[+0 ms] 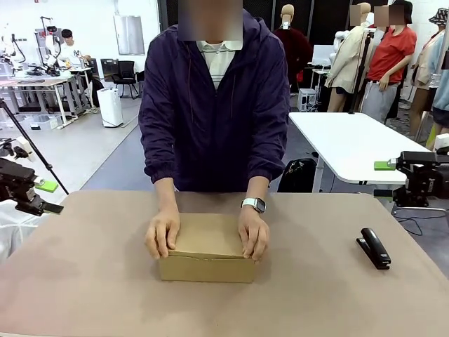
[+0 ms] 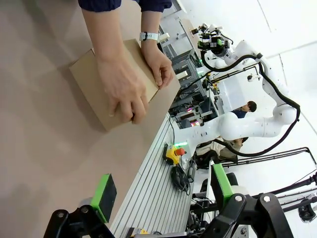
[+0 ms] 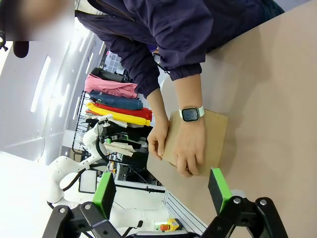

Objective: Pack the items into the box.
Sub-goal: Close the Mailer Box.

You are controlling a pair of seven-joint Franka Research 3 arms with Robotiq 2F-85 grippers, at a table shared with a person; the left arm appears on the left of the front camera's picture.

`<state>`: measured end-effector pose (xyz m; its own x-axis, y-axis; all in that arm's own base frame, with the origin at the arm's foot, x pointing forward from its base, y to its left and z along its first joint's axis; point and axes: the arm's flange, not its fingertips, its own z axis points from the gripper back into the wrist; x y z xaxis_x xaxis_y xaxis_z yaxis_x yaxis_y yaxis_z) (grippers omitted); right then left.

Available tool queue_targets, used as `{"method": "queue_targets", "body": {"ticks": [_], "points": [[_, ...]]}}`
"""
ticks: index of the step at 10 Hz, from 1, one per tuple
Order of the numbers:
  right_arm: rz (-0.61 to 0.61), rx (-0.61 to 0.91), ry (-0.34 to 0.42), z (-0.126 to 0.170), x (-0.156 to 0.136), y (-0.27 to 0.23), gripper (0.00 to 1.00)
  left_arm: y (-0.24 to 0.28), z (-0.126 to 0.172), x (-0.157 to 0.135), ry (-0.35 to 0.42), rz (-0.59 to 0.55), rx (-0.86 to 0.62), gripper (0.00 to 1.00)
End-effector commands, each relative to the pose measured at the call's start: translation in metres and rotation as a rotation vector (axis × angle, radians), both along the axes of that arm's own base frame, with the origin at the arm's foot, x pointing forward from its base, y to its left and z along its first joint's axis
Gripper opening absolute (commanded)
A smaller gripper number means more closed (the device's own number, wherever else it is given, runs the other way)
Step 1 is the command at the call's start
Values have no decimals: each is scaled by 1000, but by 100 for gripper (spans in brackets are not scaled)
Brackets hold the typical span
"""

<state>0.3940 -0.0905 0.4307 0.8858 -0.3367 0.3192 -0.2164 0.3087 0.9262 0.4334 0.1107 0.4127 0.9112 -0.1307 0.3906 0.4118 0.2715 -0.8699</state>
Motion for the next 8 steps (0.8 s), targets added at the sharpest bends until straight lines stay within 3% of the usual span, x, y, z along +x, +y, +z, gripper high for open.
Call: {"method": "queue_targets", "body": {"ticks": [1, 8], "points": [[4, 8, -8, 3, 0, 1, 100, 2, 2, -1, -19, -1, 0, 100], [4, 8, -8, 3, 0, 1, 100, 2, 2, -1, -19, -1, 0, 100]]}}
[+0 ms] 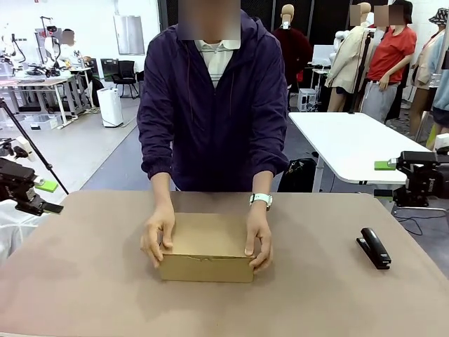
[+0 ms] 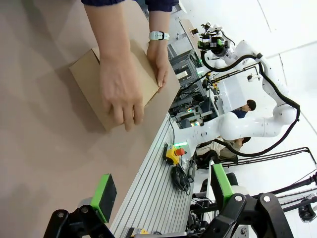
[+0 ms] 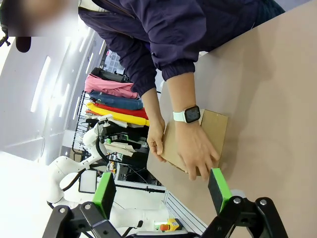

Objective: Pack the items into the box.
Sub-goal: Close the Mailer Box.

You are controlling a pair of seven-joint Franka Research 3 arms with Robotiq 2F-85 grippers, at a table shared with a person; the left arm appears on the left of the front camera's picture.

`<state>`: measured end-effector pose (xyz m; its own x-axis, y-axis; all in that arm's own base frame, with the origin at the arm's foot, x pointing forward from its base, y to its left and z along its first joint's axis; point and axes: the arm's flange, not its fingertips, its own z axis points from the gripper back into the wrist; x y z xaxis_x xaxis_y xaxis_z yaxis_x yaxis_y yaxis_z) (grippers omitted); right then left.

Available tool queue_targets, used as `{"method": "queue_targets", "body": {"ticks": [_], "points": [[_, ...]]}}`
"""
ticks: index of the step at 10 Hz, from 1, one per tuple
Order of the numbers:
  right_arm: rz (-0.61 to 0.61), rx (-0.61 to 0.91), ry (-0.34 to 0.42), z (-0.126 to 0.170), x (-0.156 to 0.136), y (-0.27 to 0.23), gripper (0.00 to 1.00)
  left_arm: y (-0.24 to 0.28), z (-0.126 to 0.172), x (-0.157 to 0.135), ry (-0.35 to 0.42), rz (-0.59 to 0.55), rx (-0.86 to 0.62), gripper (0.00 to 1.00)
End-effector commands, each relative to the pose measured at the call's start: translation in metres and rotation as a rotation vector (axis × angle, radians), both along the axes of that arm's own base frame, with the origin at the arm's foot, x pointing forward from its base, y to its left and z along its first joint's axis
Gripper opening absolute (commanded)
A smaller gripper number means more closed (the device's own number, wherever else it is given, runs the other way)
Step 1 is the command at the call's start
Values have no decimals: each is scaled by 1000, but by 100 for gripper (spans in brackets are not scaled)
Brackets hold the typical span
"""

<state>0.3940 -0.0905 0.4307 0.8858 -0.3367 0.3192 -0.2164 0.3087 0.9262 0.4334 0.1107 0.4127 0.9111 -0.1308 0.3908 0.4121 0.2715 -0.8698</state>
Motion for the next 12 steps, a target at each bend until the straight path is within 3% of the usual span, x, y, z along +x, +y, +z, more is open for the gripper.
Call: {"method": "queue_targets", "body": {"ticks": [1, 12], "points": [[4, 8, -8, 3, 0, 1, 100, 2, 2, -1, -19, -1, 0, 100], [4, 8, -8, 3, 0, 1, 100, 2, 2, -1, -19, -1, 0, 100]]}}
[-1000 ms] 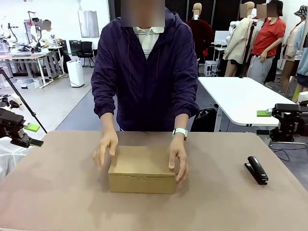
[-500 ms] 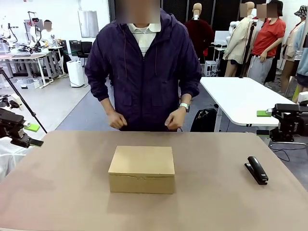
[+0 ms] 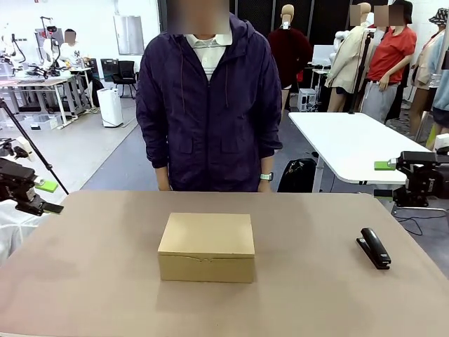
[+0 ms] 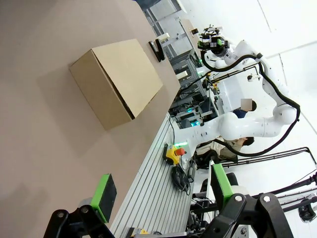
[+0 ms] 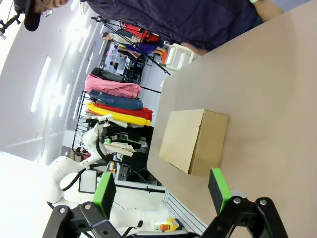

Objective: Pack the items into the box.
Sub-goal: Close the Mailer Box.

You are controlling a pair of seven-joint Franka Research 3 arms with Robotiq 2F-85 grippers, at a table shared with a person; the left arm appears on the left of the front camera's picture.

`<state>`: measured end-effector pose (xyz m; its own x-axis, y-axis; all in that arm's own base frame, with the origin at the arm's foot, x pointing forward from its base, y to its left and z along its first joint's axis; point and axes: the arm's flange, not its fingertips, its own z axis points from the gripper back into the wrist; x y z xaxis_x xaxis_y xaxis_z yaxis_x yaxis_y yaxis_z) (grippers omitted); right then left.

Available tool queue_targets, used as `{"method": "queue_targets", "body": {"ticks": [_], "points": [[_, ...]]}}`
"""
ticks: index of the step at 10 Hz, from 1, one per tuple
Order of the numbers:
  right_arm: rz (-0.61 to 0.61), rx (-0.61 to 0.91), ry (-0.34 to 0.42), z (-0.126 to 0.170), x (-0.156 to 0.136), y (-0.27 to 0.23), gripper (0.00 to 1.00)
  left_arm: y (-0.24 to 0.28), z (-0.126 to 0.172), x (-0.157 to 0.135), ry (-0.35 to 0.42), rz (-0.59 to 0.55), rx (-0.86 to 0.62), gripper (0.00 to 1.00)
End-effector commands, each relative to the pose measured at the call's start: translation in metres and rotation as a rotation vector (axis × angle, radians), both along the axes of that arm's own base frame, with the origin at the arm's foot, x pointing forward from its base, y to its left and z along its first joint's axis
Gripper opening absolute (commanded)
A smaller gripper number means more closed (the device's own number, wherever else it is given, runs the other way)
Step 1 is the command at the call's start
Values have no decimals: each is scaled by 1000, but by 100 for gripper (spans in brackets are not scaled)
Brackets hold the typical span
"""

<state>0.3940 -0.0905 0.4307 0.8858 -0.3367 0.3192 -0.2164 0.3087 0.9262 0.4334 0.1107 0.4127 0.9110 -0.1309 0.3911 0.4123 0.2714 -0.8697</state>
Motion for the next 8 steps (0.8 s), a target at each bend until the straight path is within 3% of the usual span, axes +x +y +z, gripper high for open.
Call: {"method": "queue_targets", "body": {"ticks": [1, 8], "points": [[4, 8, -8, 3, 0, 1, 100, 2, 2, -1, -19, -1, 0, 100], [4, 8, -8, 3, 0, 1, 100, 2, 2, -1, -19, -1, 0, 100]]}}
